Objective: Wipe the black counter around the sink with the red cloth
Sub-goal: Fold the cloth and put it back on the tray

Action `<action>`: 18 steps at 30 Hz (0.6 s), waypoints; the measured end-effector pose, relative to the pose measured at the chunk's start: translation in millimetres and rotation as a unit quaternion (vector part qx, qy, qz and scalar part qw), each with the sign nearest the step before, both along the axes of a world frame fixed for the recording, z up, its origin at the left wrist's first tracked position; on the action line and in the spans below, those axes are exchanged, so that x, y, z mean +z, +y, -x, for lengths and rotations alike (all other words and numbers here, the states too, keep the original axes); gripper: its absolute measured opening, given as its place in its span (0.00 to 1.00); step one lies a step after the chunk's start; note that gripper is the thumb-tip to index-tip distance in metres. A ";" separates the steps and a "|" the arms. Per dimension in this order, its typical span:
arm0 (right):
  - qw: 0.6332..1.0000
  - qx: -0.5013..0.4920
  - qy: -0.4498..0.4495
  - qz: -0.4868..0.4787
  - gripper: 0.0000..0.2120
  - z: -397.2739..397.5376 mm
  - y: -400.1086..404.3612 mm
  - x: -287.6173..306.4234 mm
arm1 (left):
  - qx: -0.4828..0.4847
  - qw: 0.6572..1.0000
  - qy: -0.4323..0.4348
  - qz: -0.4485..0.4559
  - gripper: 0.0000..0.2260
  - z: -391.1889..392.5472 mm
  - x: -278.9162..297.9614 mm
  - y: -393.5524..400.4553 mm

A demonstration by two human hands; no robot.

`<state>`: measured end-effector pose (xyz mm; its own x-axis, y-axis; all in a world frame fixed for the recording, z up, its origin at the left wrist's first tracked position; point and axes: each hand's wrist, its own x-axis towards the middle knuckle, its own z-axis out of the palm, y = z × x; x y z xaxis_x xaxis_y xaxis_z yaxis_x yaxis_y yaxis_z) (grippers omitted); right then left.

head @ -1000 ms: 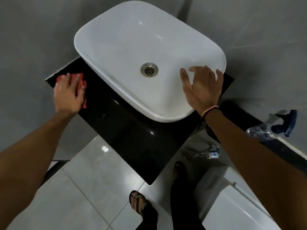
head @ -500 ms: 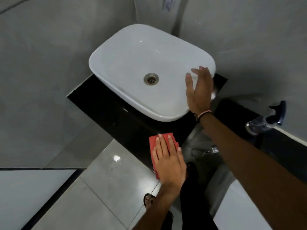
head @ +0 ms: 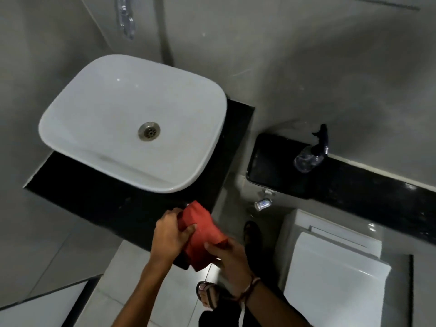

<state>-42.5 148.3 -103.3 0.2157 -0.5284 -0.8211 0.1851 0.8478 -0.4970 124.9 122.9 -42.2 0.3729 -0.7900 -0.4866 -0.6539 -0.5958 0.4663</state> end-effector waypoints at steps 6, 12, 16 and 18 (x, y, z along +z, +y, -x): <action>0.997 -0.075 -0.004 0.001 0.16 76.3 -75.4 -8.7 | -0.079 0.994 0.050 0.054 0.17 80.8 -3.8 -67.5; 0.990 -0.131 -0.015 -0.042 0.14 97.9 -174.4 -24.0 | -0.174 0.984 0.018 0.028 0.19 142.2 -19.5 -226.9; 0.988 -0.132 -0.019 -0.078 0.13 96.9 -226.4 -31.9 | -0.203 0.977 0.056 -0.017 0.23 147.2 -42.1 -285.7; 0.991 -0.108 -0.014 -0.075 0.09 102.5 -236.9 -33.9 | -0.231 0.969 0.075 -0.044 0.29 145.8 -45.3 -289.4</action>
